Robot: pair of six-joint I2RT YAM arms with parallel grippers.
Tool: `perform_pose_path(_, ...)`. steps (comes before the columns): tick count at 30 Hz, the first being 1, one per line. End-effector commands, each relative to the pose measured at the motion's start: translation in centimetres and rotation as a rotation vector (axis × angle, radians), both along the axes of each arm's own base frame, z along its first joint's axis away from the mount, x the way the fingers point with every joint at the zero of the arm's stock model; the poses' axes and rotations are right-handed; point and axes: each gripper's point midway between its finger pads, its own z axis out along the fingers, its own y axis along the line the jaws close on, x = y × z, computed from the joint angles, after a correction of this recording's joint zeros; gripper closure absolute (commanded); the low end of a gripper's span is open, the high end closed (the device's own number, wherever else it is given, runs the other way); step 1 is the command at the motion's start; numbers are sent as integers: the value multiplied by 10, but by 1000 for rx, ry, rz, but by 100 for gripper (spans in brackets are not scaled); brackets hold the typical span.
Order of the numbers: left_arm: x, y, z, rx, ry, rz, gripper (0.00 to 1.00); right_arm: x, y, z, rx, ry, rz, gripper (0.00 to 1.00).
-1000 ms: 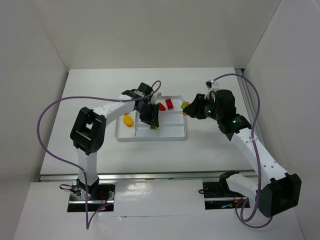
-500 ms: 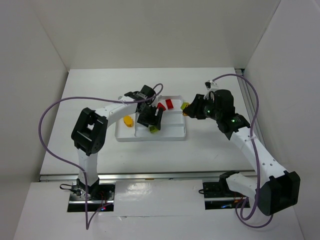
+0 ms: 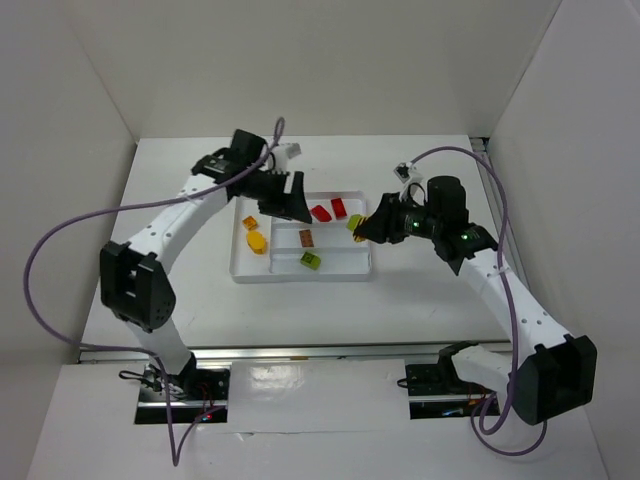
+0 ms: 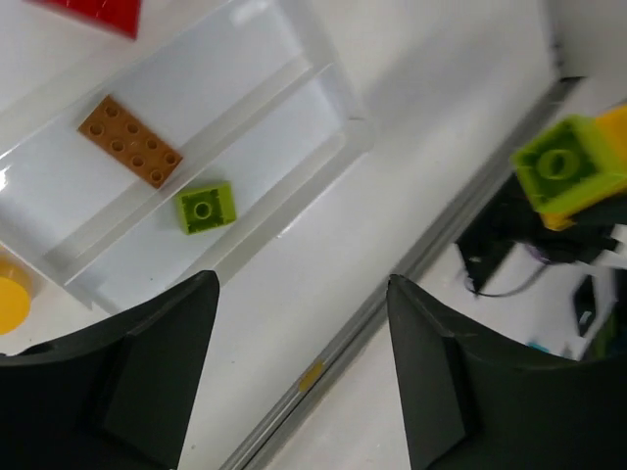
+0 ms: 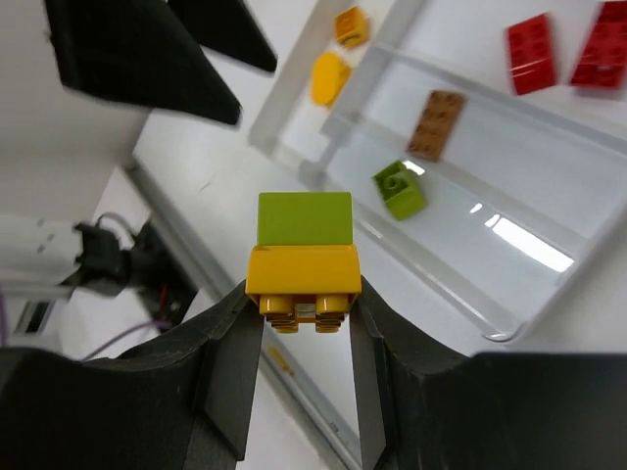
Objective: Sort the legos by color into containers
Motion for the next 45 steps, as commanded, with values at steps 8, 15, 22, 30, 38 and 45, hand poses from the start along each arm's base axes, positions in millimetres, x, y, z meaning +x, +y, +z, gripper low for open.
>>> perform_pose_path(8,-75,-21,109,-685,-109,-524,0,-54,38,67,242,-103,529,82)
perform_pose_path(15,-89,-40,116,-736,-100,-645,0,-56,40,78,269,-121,567,82)
perform_pose_path(22,-102,-57,120,-761,-93,-714,2,-60,43,81,279,-123,585,80)
perform_pose_path(30,-100,-69,116,-755,-62,-709,0,-57,50,71,258,-102,589,80)
perform_pose_path(38,-104,-75,120,-755,-77,-725,22,-51,51,61,242,-78,569,80)
perform_pose_path(45,-104,-79,124,-758,-76,-734,44,-53,53,59,236,-76,571,80)
